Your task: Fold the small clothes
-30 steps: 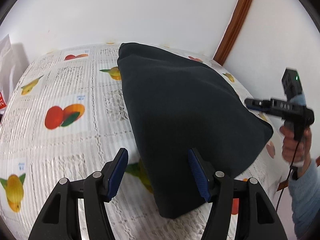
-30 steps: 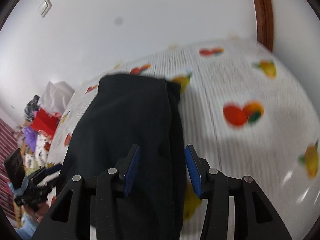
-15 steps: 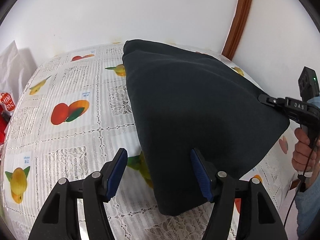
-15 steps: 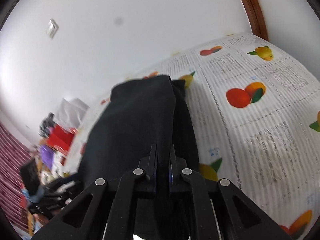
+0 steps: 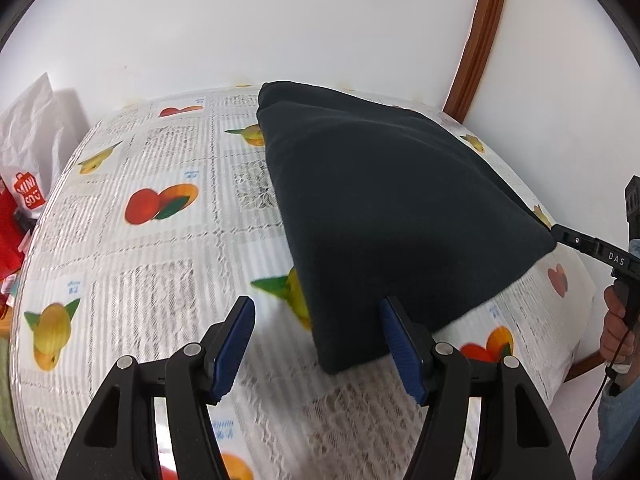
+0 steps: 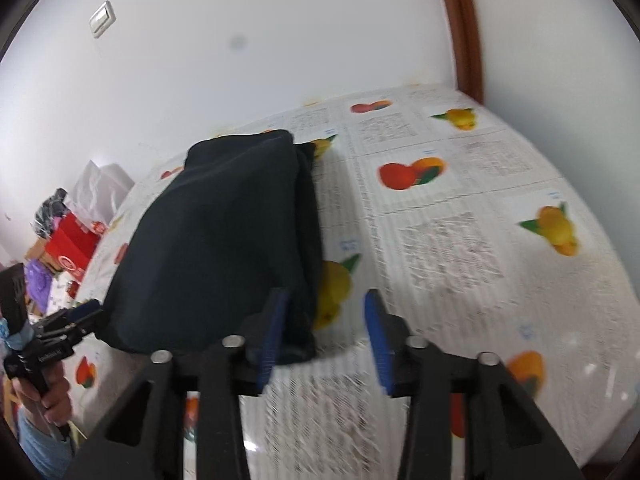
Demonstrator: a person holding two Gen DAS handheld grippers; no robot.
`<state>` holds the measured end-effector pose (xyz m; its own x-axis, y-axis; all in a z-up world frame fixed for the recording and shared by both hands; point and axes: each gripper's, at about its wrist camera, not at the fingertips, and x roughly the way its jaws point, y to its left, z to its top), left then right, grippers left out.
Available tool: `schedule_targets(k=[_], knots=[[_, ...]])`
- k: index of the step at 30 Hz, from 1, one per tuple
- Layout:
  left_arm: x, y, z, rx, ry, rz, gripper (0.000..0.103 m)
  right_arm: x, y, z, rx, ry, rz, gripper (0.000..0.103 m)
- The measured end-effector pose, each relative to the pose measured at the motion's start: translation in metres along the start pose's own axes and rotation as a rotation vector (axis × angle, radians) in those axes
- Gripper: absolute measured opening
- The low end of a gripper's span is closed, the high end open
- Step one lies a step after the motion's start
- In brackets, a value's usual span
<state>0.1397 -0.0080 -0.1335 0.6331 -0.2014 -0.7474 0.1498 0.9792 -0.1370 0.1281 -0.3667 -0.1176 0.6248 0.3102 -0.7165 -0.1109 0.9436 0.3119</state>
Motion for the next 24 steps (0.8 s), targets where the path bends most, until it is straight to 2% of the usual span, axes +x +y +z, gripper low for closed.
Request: schedule_targets(k=[4, 10, 14, 16, 20, 22, 24], knots=[[-0.012, 0.009, -0.016, -0.004, 0.001, -0.024, 0.062, -0.011, 0.0, -0.009, -0.048, 0.032, -0.049, 0.045], [-0.002, 0.01, -0.037, 0.006, 0.043, -0.012, 0.06, 0.005, 0.012, -0.034, -0.1, 0.084, -0.012, 0.046], [0.006, 0.0, -0.035, 0.009, 0.038, -0.023, 0.051, 0.016, 0.021, -0.034, -0.088, 0.05, 0.039, 0.046], [0.009, -0.006, -0.03, 0.018, 0.024, -0.022, 0.049, 0.023, 0.022, -0.03, -0.057, 0.036, 0.054, 0.046], [0.022, -0.014, -0.019, 0.015, 0.023, -0.027, 0.03, 0.041, 0.023, -0.022, -0.004, 0.038, 0.067, 0.045], [0.027, -0.016, -0.014, 0.013, -0.001, 0.015, 0.02, 0.05, 0.026, -0.018, 0.001, 0.031, 0.065, 0.028], [0.031, -0.015, -0.009, 0.003, -0.021, 0.02, 0.019, 0.051, 0.028, -0.014, 0.005, -0.006, 0.052, 0.014]])
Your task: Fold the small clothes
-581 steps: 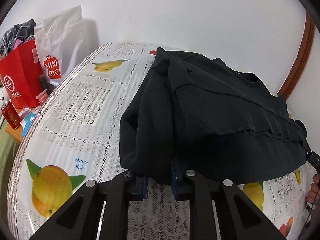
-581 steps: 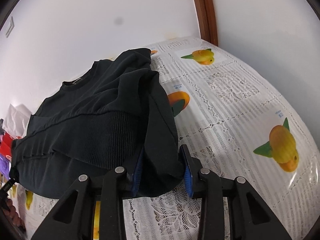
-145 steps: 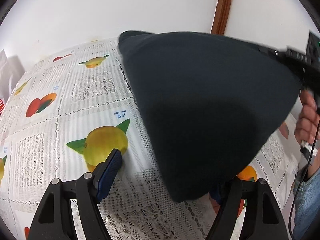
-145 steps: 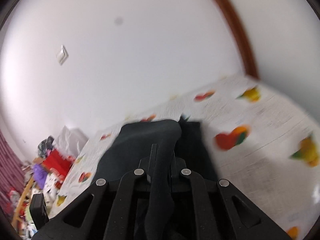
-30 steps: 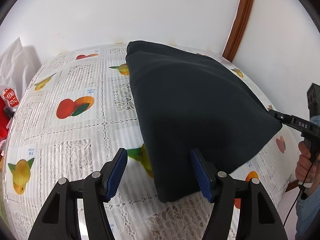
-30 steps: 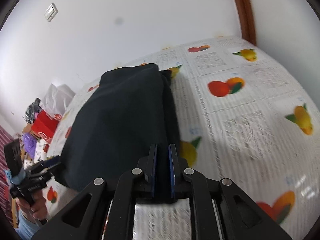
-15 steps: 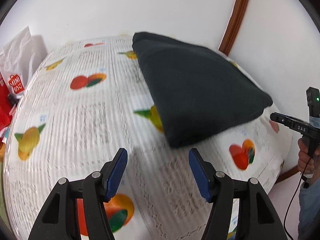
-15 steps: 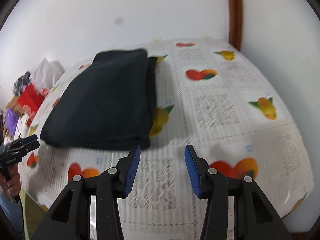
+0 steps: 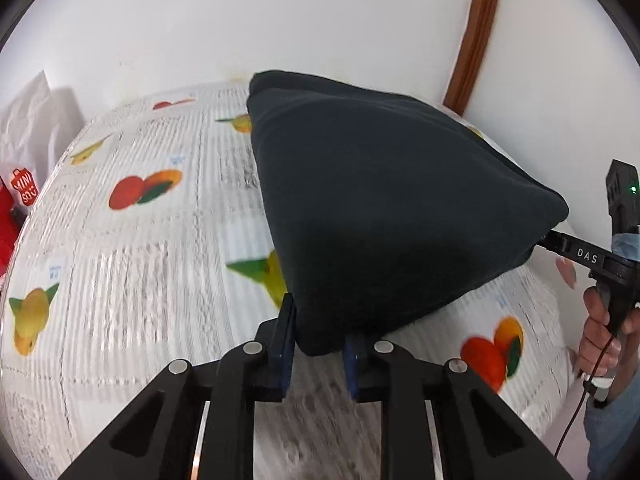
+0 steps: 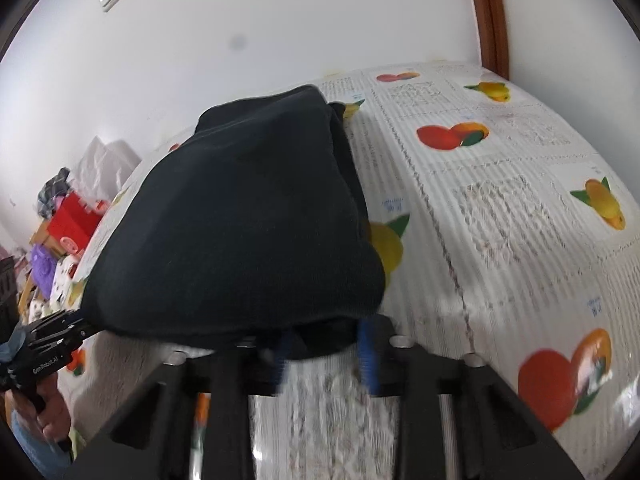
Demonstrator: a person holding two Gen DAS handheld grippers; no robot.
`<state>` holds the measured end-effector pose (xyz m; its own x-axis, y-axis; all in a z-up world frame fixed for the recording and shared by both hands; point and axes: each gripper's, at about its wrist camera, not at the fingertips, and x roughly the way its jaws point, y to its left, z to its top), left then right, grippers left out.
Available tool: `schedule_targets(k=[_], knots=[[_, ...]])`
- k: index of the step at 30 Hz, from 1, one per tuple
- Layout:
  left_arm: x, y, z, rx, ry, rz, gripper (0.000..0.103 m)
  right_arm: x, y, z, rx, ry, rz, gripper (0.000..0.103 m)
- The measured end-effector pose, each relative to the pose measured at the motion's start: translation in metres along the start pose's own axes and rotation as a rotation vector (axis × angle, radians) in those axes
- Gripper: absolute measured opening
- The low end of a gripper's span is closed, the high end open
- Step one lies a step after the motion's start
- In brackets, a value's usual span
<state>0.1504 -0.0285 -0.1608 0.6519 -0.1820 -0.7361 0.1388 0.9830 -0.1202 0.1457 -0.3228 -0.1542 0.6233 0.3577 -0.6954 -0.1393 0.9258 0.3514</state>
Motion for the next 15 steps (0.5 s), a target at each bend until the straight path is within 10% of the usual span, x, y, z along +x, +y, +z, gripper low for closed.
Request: schedule_targets(k=[15], knots=[[0.048, 0.006, 0.05, -0.072, 0.012, 0.027, 0.018, 0.061, -0.003, 0.066, -0.03, -0.028, -0.072, 0.012]])
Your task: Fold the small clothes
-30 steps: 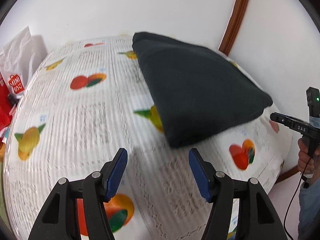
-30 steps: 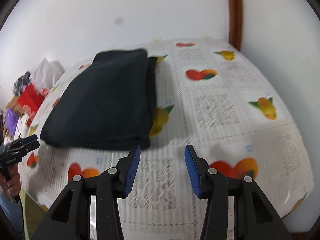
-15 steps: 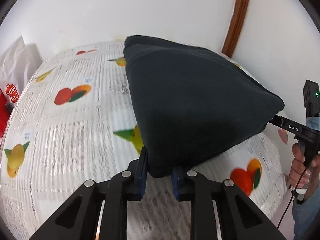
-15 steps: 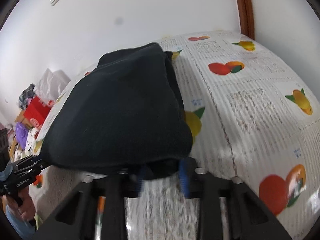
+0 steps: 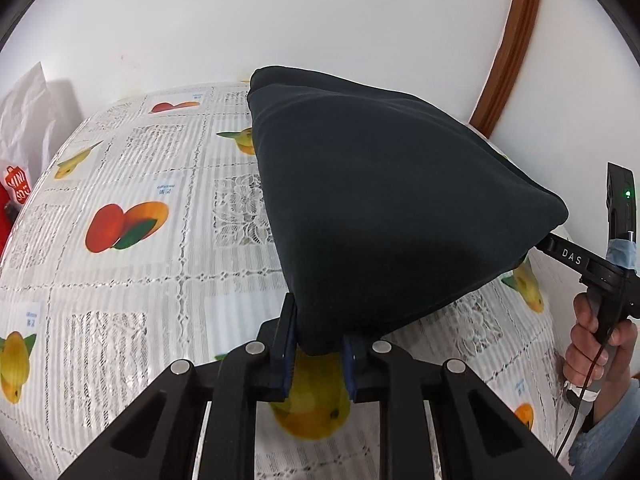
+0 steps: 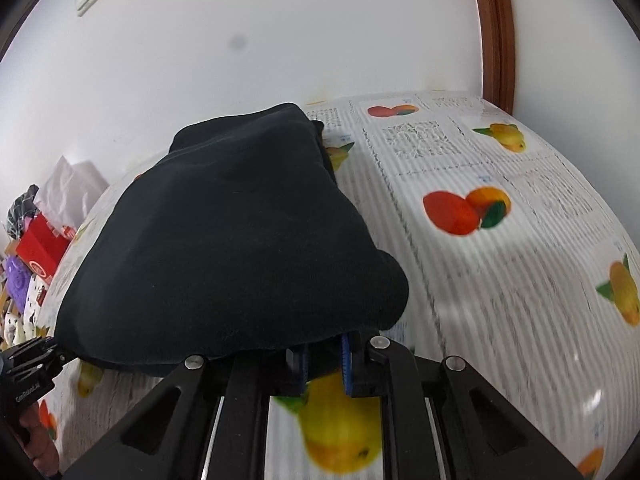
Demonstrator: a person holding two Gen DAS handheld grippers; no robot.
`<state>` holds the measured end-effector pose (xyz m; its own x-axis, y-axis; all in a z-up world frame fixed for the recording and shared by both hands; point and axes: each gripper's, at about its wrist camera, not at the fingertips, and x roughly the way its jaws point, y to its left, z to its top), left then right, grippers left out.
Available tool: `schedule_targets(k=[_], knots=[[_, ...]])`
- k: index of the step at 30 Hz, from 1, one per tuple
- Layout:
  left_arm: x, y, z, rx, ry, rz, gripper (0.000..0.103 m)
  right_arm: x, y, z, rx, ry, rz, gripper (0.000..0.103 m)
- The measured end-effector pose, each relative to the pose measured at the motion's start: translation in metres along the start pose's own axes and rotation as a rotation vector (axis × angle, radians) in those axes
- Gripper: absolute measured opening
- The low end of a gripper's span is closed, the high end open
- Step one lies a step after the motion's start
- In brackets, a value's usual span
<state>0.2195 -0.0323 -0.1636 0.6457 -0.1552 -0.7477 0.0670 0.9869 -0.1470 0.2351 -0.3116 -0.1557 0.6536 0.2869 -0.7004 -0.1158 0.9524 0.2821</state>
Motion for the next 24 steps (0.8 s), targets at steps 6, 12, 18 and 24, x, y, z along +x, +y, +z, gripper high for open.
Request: schedule_targets(k=[6, 12, 18, 24], knots=[[-0.002, 0.0, -0.002, -0.008, 0.018, -0.015, 0.019, -0.003, 0.0, -0.004, -0.025, 0.01, -0.01, 0.014], [-0.022, 0.01, -0.014, -0.057, 0.016, -0.038, 0.014, -0.013, -0.007, -0.01, -0.009, 0.026, -0.009, 0.016], [-0.041, 0.006, -0.02, 0.007, -0.013, -0.044, 0.013, -0.02, -0.01, -0.021, -0.023, 0.035, -0.012, 0.018], [-0.025, -0.019, -0.012, 0.152, 0.011, 0.017, 0.022, -0.02, -0.011, -0.025, 0.007, 0.03, -0.007, 0.021]])
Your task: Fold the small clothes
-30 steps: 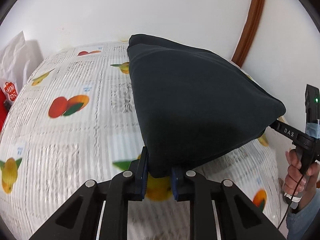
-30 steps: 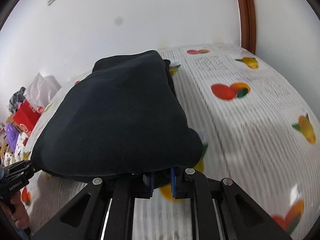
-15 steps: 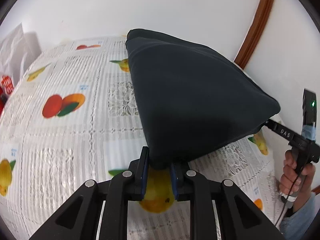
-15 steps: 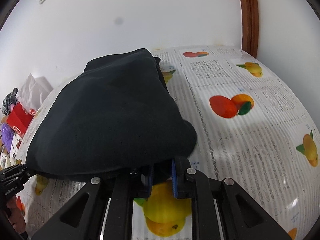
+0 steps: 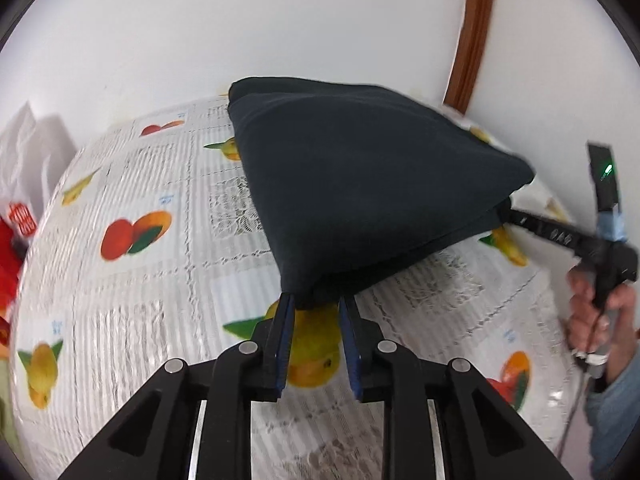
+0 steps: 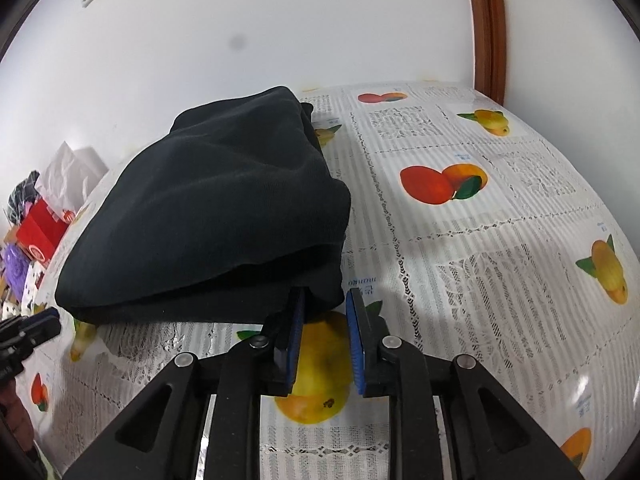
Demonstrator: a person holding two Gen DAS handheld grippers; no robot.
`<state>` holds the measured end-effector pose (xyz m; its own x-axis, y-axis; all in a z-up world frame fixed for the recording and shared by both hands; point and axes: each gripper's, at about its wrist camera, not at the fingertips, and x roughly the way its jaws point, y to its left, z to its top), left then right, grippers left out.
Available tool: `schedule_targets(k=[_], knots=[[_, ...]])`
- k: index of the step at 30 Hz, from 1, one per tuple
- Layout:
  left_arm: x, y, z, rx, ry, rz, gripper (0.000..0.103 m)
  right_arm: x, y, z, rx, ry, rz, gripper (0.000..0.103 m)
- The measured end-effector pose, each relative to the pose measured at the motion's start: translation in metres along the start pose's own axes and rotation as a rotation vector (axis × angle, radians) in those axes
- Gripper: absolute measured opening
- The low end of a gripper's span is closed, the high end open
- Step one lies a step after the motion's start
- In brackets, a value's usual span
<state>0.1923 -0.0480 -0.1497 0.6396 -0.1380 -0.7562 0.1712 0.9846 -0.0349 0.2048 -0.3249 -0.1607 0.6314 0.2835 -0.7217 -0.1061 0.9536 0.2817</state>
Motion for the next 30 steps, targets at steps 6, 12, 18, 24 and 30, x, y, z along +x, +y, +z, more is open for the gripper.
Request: schedule_targets(k=[6, 12, 18, 24, 30], knots=[[0.008, -0.007, 0.013, 0.038, 0.007, 0.114, 0.022, 0.007, -0.004, 0.004, 0.08, 0.008, 0.011, 0.021], [0.004, -0.012, 0.011, 0.099, -0.023, 0.167, 0.028, 0.009, 0.001, 0.003, 0.056, 0.007, -0.004, 0.018], [0.011, -0.021, 0.021, 0.09, -0.062, 0.194, 0.019, 0.009, 0.004, 0.003, 0.043, 0.006, -0.025, 0.014], [0.011, 0.017, 0.012, -0.043, -0.047, 0.118, 0.015, 0.011, 0.005, 0.005, 0.036, 0.014, -0.063, 0.009], [0.01, 0.024, 0.006, -0.114, -0.019, 0.069, 0.016, 0.01, 0.005, 0.004, 0.028, 0.013, -0.056, 0.011]])
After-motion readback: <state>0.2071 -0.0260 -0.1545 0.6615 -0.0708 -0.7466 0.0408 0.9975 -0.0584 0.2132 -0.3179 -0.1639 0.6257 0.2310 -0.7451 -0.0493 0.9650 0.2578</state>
